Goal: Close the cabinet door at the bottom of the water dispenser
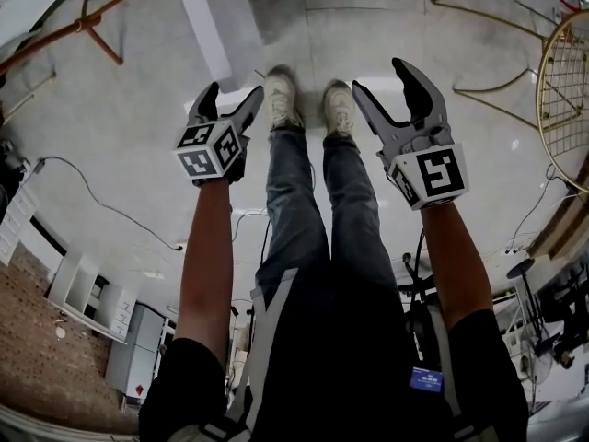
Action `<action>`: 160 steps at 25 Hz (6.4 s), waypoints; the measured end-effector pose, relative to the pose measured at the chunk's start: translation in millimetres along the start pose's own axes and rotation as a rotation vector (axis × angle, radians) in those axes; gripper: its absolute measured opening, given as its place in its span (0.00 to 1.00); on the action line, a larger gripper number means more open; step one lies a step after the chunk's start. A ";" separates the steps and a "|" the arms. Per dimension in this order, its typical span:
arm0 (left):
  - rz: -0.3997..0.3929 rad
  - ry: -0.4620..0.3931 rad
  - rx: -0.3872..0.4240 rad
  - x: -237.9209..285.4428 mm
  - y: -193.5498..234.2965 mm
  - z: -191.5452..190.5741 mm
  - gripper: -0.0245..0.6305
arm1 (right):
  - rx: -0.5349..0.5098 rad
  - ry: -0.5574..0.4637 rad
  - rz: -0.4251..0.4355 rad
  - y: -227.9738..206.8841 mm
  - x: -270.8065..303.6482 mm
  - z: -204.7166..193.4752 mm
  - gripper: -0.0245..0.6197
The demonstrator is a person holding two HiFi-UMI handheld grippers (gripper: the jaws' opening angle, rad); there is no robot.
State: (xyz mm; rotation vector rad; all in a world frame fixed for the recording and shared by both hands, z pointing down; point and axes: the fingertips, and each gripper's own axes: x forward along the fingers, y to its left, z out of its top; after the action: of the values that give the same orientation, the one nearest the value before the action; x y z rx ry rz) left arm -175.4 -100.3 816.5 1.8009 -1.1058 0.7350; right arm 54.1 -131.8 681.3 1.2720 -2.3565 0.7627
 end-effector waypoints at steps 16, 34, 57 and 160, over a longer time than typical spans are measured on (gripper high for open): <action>-0.135 0.075 0.120 46.8 -80.3 20.4 0.68 | 0.054 -0.023 -0.102 -54.0 -32.4 -7.9 0.47; -0.249 0.164 0.274 94.2 -121.9 57.9 0.67 | 0.147 -0.034 -0.199 -89.9 -32.9 -8.3 0.46; -0.333 0.160 0.361 134.7 -155.5 100.8 0.67 | 0.205 -0.003 -0.264 -105.0 -23.1 -20.6 0.44; -0.369 -0.445 0.333 -242.2 -244.7 345.8 0.67 | 0.119 -0.440 -0.184 33.6 -149.3 324.3 0.25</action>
State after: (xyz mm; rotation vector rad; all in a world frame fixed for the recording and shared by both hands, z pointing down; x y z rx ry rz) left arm -45.2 -261.8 374.8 2.4506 -0.9148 0.3124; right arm 87.9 -216.6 334.5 1.8378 -2.4986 0.6214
